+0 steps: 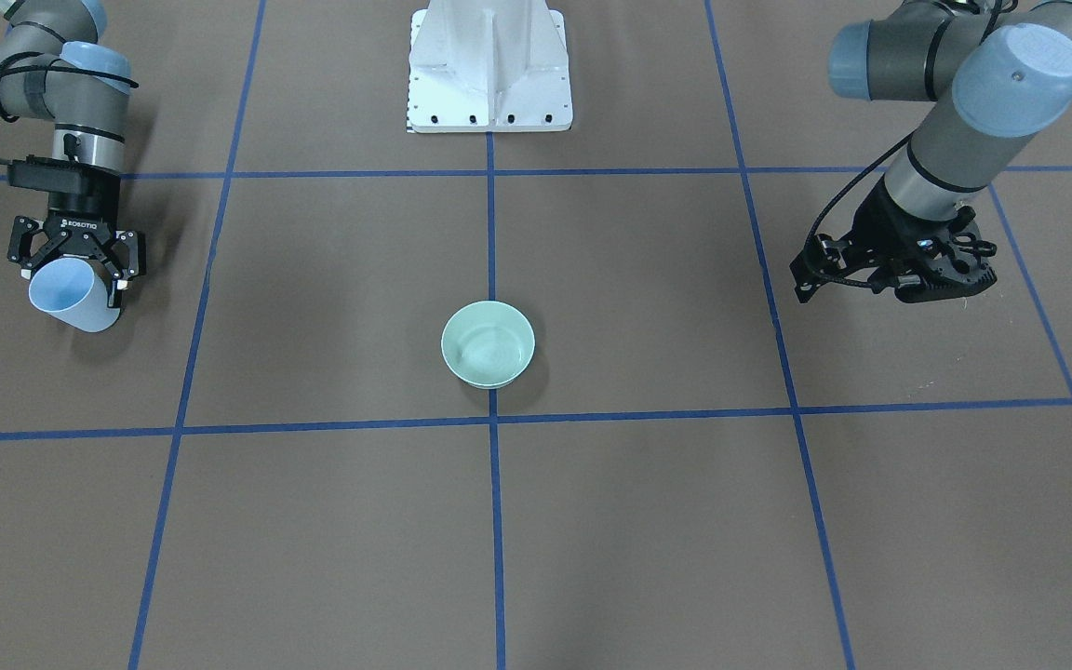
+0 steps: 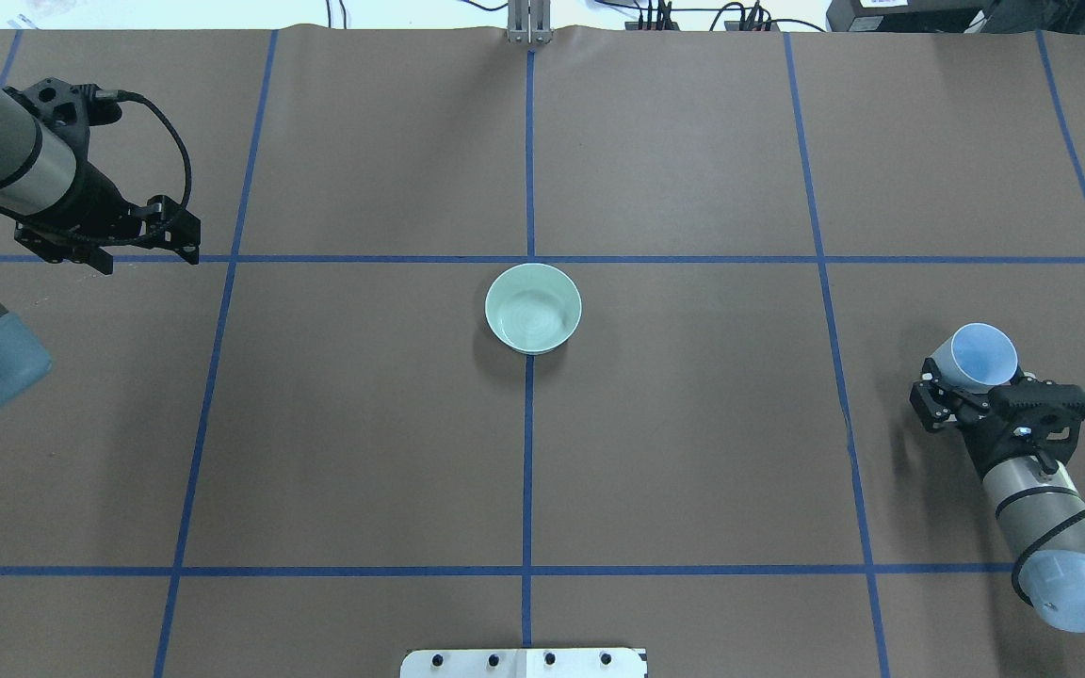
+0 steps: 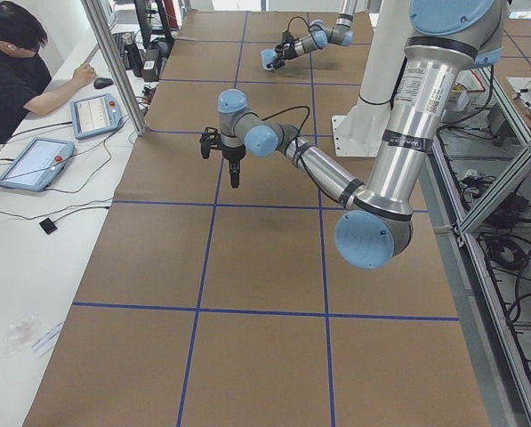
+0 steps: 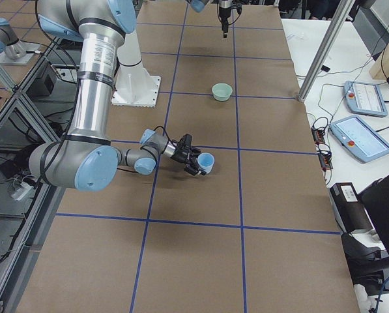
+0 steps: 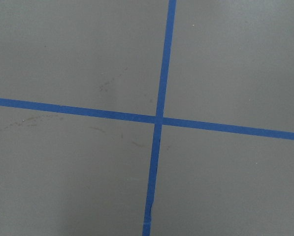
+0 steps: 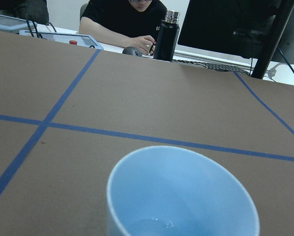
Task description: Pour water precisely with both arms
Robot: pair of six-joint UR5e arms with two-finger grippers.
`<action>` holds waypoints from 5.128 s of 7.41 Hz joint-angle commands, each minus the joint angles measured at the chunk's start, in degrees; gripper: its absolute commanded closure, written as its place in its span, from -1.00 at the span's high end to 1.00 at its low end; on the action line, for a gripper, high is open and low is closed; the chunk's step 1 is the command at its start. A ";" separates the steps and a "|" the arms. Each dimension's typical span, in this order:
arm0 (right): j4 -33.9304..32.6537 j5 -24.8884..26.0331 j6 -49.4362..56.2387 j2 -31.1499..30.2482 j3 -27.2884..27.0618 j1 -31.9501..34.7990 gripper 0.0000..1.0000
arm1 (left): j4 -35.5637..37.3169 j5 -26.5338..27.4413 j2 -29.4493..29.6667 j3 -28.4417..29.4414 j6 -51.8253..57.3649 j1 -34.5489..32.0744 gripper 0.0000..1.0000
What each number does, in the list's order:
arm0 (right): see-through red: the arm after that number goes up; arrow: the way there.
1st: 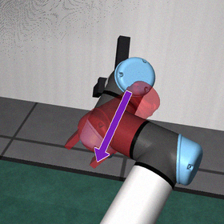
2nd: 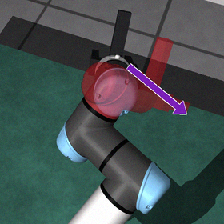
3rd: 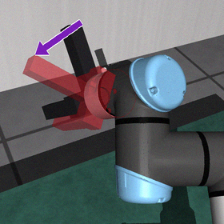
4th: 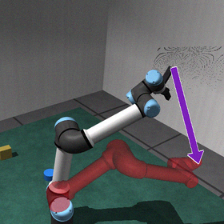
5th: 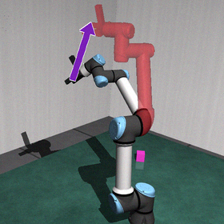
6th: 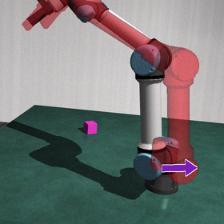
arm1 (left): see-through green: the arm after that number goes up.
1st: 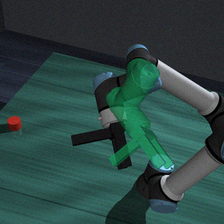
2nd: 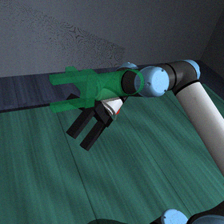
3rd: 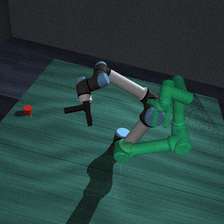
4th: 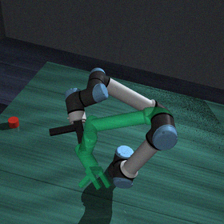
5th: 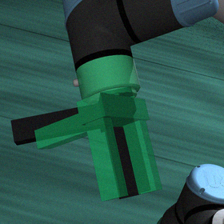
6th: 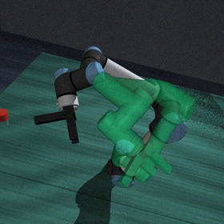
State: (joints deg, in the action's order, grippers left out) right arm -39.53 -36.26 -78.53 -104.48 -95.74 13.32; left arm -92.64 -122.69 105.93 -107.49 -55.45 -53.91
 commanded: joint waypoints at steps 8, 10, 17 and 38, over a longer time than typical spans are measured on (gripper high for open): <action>11.58 -22.93 22.33 6.20 -2.95 18.47 -1.00 | 0.00 -0.09 0.76 -0.88 -2.20 0.12 1.00; 11.93 -26.41 27.61 15.04 -3.75 19.55 -1.00 | 0.00 -0.09 0.76 -0.79 -2.20 0.12 1.00; 11.58 -38.36 38.60 28.10 -5.25 12.54 -1.00 | 0.35 -0.26 1.73 -0.53 5.23 -1.54 1.00; -50.01 -59.72 55.57 54.47 1.08 14.54 -1.00 | -0.26 -0.79 0.94 9.84 23.11 -10.69 1.00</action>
State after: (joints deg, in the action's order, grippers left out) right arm -87.21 -95.91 -24.37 -50.66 -95.11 27.86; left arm -92.93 -123.49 106.87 -97.69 -32.41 -64.52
